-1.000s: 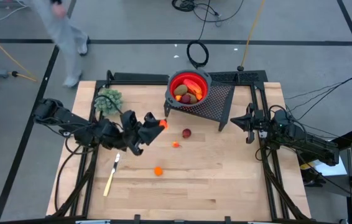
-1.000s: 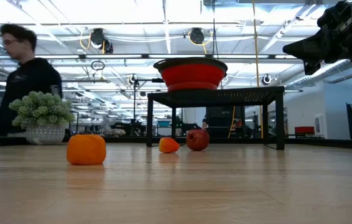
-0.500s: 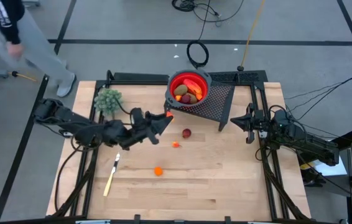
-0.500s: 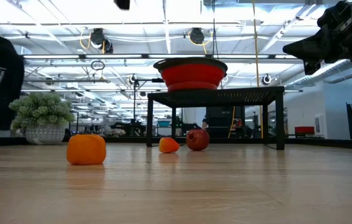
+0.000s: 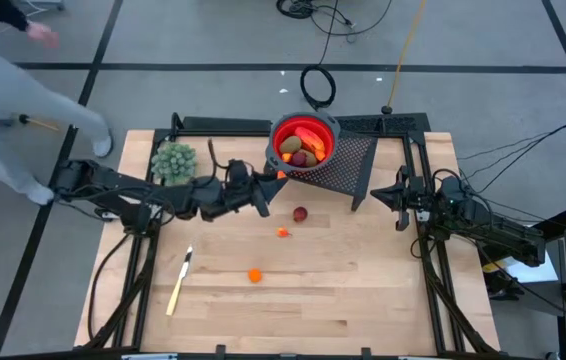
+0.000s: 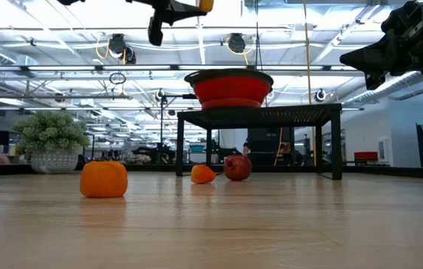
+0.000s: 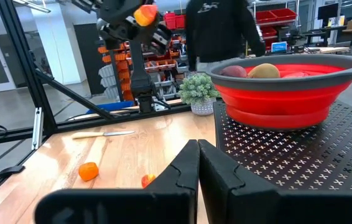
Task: Pick & Place Fruit
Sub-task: Put the pear into the red strainer bowl on the shelf
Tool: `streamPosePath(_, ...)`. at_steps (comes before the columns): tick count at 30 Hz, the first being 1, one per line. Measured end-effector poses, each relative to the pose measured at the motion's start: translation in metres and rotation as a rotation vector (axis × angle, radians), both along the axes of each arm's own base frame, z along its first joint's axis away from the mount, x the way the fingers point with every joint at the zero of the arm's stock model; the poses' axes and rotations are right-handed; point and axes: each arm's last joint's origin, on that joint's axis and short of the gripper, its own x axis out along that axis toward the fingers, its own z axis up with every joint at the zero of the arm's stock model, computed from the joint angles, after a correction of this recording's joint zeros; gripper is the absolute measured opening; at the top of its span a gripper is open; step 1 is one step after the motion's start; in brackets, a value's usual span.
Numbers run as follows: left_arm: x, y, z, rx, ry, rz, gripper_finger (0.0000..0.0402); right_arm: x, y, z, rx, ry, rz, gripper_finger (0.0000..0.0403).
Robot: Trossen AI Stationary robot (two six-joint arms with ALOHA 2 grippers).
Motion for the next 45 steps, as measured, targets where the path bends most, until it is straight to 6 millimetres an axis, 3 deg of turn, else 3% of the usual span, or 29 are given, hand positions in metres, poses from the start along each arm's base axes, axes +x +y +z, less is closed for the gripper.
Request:
streamPosePath(9, 0.004, 0.032, 0.001, 0.020, 0.086, -0.025, 0.0127, 0.000, 0.000, 0.000, 0.000, 0.000, 0.000, 0.0000)
streamPosePath(17, 0.008, 0.059, 0.035, 0.129, 0.288, 0.021, 0.0127, 0.000, 0.000, 0.000, 0.000, 0.000, 0.000, 0.0000)
streamPosePath(27, 0.001, 0.093, 0.067, 0.235, 0.313, 0.128, 0.0127, 0.000, 0.000, 0.000, 0.000, 0.000, -0.003, 0.0000)
streamPosePath(37, 0.001, 0.115, 0.063, 0.236, 0.330, 0.125, 0.0127, 0.000, 0.000, 0.000, 0.000, 0.000, -0.003, 0.0000)
streamPosePath(45, 0.032, 0.125, 0.051, 0.226, 0.425, 0.049, 0.0127, 0.000, 0.000, 0.000, 0.001, 0.002, -0.003, 0.0000)
